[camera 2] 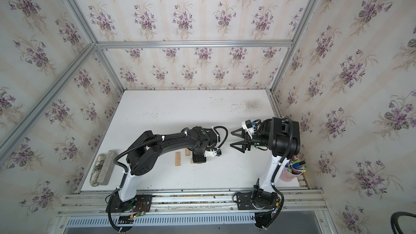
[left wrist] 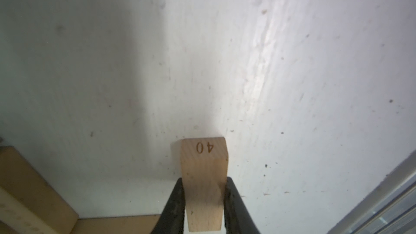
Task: Assemble the number 8 with building blocks
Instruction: Assemble the building block at the center of the board.
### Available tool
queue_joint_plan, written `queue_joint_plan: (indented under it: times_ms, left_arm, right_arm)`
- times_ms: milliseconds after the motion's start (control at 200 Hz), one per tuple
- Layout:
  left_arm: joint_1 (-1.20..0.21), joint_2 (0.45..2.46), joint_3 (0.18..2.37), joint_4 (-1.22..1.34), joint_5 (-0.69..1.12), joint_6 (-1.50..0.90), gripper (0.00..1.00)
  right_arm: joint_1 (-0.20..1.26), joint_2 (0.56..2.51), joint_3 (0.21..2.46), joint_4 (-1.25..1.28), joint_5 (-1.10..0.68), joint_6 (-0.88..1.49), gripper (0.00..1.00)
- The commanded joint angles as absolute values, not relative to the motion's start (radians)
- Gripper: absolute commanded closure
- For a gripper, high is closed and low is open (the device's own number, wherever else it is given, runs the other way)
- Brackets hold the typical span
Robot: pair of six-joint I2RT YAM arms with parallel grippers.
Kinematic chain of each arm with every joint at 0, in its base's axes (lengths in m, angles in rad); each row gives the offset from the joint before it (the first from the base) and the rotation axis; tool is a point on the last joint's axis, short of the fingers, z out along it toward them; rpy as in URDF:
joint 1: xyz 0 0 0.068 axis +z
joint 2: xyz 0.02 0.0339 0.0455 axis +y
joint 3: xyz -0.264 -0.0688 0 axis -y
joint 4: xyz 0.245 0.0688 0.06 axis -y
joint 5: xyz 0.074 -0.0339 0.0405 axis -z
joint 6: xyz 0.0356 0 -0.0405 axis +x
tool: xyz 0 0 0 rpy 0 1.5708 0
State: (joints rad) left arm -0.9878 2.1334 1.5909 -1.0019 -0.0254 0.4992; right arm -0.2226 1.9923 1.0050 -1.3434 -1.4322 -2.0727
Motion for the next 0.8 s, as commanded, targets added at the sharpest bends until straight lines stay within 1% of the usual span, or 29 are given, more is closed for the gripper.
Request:
queue_joint_plan:
  times_ms: [0,794]
  left_arm:
    - [-0.978,2.159,1.584,-0.860,-0.044,0.533,0.97]
    - [-0.936,2.198,1.617,-0.861,-0.063,0.585,0.95]
  right_arm:
    - [-0.223,1.992,1.009,-1.371,-1.466,-2.474,0.00]
    - [-0.222,1.991,1.009,-1.371,-1.466,-2.474,0.00]
